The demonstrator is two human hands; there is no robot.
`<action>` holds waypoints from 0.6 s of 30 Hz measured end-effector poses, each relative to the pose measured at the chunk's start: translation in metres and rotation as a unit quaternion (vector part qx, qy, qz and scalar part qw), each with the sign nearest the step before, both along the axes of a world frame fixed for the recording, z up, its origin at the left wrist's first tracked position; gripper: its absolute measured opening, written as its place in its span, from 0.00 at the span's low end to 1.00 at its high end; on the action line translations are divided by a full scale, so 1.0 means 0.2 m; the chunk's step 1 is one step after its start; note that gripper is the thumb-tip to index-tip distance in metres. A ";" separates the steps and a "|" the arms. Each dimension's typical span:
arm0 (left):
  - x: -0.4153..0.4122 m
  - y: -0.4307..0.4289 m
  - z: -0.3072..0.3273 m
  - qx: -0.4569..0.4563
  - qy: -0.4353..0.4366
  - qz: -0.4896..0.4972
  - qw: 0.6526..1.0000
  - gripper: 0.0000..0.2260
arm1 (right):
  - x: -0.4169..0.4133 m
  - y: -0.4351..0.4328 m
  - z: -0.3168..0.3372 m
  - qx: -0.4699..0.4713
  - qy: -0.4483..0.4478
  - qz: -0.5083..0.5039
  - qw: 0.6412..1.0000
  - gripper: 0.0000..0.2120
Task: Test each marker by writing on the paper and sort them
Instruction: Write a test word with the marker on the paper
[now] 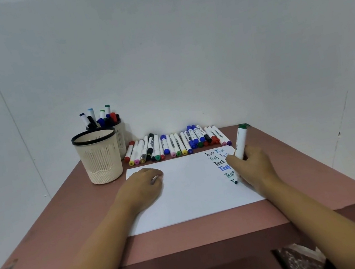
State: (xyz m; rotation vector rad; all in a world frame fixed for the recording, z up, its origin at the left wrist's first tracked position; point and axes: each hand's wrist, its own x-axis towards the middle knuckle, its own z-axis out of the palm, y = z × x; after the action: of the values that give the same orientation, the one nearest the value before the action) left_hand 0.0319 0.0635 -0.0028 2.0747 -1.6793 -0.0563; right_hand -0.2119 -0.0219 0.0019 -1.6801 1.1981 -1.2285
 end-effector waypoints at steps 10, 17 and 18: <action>0.00 0.00 0.00 -0.001 0.001 0.000 1.000 0.14 | -0.01 0.01 0.01 -0.004 -0.013 -0.035 0.999 0.15; 0.00 0.00 0.00 0.000 0.001 0.001 1.000 0.15 | -0.01 0.02 0.02 -0.006 -0.011 -0.028 1.000 0.13; 0.00 0.00 0.00 0.001 0.001 0.001 1.000 0.15 | -0.01 0.02 0.02 -0.004 -0.008 -0.026 1.000 0.14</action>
State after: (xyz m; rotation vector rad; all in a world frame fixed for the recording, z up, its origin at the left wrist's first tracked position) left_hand 0.0321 0.0637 -0.0025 2.0769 -1.6763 -0.0586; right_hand -0.2143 -0.0185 0.0056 -1.6518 1.2348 -1.2781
